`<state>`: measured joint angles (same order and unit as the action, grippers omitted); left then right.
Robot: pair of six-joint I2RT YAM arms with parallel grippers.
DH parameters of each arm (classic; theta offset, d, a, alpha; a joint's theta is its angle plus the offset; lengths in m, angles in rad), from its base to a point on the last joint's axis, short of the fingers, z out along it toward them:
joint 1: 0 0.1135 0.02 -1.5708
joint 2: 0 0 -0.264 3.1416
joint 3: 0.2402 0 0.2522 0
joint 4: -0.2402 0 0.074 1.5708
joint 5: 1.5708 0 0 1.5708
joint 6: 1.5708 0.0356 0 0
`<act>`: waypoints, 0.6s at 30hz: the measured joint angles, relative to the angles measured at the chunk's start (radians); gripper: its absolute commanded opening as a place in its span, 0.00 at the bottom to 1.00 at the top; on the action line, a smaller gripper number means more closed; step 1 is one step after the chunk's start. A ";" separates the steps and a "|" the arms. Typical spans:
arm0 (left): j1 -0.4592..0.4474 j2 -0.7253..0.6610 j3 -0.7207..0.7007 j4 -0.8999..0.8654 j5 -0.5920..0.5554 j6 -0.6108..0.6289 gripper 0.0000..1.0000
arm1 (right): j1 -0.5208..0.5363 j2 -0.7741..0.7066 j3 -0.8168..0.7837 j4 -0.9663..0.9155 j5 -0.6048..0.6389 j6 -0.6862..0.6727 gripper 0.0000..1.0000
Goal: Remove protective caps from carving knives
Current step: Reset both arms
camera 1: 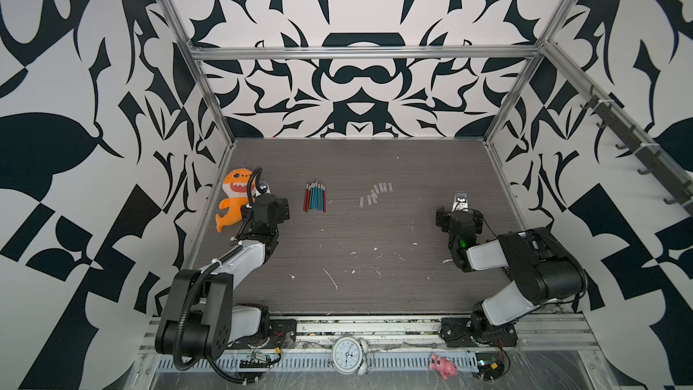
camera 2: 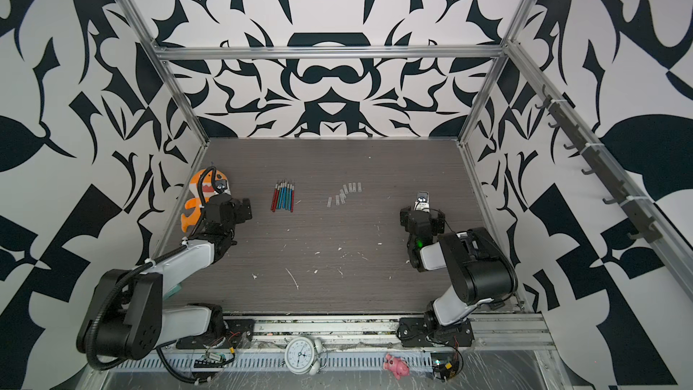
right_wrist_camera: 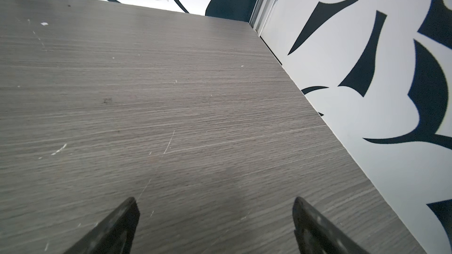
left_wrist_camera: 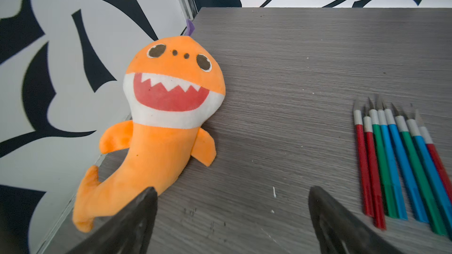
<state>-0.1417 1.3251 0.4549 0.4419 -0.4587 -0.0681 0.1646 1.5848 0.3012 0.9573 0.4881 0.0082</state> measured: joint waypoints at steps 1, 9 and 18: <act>0.003 0.031 -0.016 0.051 0.016 0.011 0.99 | -0.001 0.000 0.005 -0.003 -0.004 0.000 1.00; 0.060 0.219 -0.060 0.303 0.174 0.030 0.99 | -0.002 0.000 0.011 -0.003 -0.019 0.000 1.00; 0.069 0.236 -0.098 0.462 0.217 0.032 0.99 | -0.002 0.000 0.011 -0.003 -0.024 0.000 1.00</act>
<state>-0.0723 1.5612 0.3573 0.9035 -0.2417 -0.0364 0.1631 1.5848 0.3122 0.9539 0.4641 0.0082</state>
